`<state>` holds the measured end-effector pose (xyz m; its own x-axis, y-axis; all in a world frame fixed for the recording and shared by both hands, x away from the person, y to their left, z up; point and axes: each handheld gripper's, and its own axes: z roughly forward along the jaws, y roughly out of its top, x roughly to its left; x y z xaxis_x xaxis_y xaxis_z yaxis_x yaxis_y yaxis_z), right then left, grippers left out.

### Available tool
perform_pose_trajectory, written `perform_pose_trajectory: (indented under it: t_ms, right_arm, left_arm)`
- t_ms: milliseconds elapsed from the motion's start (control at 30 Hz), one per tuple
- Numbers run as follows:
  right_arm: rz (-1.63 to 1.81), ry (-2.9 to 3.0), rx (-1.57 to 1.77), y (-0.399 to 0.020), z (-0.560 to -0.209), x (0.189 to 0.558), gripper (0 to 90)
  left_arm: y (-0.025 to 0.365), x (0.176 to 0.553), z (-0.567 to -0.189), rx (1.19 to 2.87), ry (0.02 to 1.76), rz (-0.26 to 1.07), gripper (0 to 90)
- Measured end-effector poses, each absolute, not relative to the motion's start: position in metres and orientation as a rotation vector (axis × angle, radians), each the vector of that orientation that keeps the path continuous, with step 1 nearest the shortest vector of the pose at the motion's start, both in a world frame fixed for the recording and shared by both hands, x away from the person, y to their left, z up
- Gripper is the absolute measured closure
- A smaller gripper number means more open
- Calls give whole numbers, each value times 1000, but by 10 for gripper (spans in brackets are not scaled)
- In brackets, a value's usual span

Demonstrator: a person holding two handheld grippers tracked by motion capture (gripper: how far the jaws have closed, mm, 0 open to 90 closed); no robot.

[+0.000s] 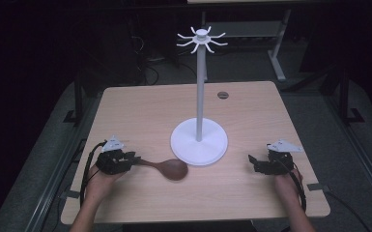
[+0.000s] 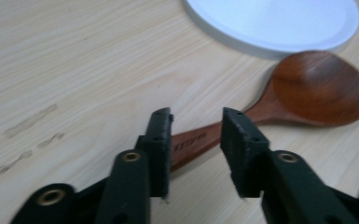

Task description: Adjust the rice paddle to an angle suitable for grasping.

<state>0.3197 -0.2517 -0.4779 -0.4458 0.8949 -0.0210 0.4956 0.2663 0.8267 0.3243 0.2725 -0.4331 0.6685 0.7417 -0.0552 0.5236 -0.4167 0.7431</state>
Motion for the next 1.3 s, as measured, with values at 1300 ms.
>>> perform_pose_trajectory:
  t_ms: [1300]
  right_arm:
    - [1067,2045,1259,-252,-478,320,137]
  left_arm:
    - [172,366,-456,2214,913,183,896]
